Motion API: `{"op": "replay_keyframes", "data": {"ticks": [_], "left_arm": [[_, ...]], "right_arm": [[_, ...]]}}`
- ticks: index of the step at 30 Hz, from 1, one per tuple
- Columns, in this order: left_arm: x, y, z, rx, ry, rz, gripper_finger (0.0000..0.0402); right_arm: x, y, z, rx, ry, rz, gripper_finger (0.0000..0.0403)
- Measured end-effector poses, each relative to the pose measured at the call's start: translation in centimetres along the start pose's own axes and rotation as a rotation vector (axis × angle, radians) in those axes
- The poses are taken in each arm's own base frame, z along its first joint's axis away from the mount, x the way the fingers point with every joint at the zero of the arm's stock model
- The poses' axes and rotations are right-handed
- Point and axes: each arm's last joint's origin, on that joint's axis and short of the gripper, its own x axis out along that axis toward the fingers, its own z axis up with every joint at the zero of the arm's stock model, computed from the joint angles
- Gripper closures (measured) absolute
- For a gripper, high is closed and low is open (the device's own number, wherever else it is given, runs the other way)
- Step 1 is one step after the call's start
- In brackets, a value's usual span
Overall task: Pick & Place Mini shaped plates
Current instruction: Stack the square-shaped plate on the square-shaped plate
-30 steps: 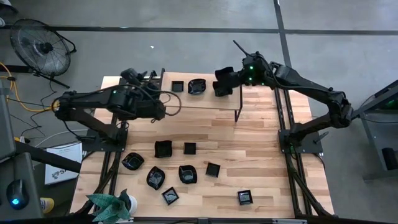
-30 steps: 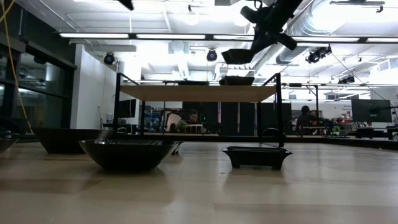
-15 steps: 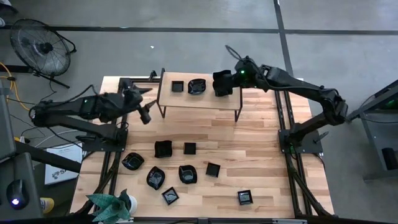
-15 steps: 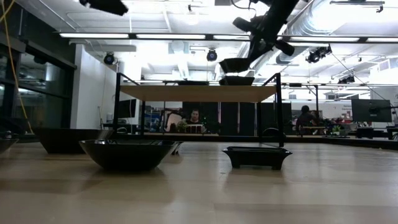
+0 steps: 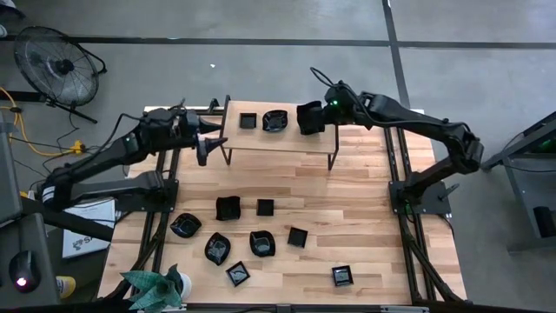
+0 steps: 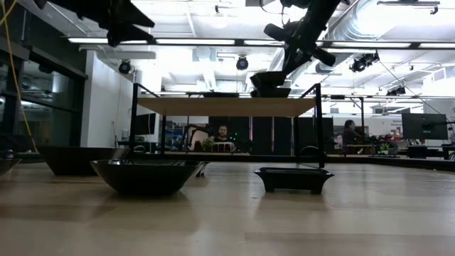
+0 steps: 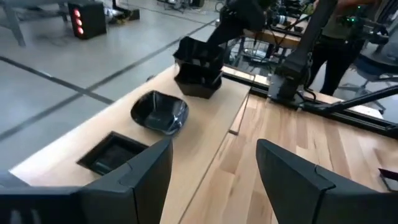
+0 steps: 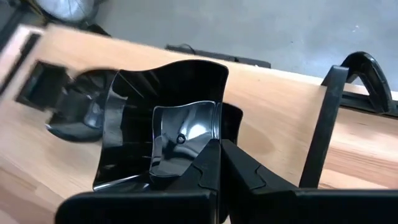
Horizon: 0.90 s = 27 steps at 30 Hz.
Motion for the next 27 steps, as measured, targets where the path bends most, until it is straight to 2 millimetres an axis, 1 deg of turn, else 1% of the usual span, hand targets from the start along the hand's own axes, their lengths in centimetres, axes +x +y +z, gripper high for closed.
{"op": "replay_keyframes", "data": {"ticks": [4, 7, 27], "left_arm": [[-0.15, 0.41, 0.41, -0.017, -0.037, -0.032, 0.0172], [-0.17, 0.57, 0.55, -0.017, -0.051, -0.024, 0.0172], [-0.16, 0.67, 0.56, -0.022, -0.054, 0.013, 0.0172]], "right_arm": [[0.43, 0.00, -0.16, -0.010, 0.014, -0.016, 0.0403], [0.47, 0.02, -0.15, -0.011, 0.012, -0.016, 0.0403], [0.44, -0.02, -0.45, -0.040, 0.054, -0.007, 0.0402]]}}
